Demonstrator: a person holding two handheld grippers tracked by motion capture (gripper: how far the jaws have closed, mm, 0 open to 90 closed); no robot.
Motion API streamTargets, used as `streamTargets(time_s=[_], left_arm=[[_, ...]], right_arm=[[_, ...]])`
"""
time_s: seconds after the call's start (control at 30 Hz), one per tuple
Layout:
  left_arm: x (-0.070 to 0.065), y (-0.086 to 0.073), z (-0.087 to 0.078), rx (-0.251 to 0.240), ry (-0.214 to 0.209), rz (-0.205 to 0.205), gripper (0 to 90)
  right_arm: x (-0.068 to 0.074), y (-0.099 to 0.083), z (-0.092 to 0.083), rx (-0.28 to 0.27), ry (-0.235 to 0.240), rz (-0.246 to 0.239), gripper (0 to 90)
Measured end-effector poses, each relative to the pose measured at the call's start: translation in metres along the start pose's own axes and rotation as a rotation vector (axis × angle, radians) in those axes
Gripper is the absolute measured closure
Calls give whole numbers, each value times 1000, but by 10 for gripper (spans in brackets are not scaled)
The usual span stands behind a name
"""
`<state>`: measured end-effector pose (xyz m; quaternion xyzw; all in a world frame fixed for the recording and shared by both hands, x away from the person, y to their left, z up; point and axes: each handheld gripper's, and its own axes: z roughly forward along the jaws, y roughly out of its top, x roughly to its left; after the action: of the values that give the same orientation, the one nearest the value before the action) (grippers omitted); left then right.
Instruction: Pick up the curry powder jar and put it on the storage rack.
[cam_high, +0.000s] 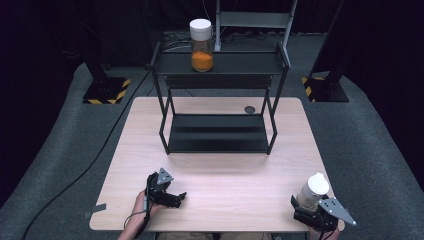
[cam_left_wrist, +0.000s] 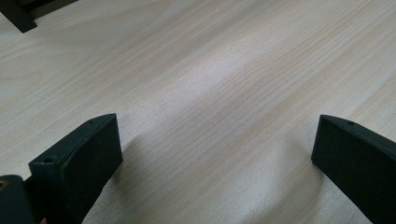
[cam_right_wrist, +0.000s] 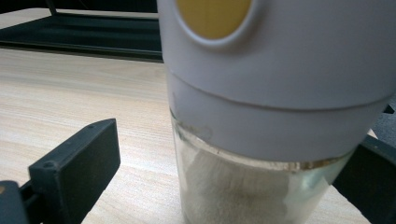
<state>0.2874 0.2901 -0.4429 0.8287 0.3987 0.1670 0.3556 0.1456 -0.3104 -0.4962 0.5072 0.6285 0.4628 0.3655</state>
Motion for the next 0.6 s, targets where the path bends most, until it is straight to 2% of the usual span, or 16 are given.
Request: streamTargets(time_s=[0.17, 0.6], left_arm=[[-3, 1, 1, 2, 13, -4, 3], [2, 1, 2, 0, 0, 6, 1]], right_arm=[[0, 0, 0, -2, -1, 1, 0], [1, -1, 0, -4, -5, 4, 0]])
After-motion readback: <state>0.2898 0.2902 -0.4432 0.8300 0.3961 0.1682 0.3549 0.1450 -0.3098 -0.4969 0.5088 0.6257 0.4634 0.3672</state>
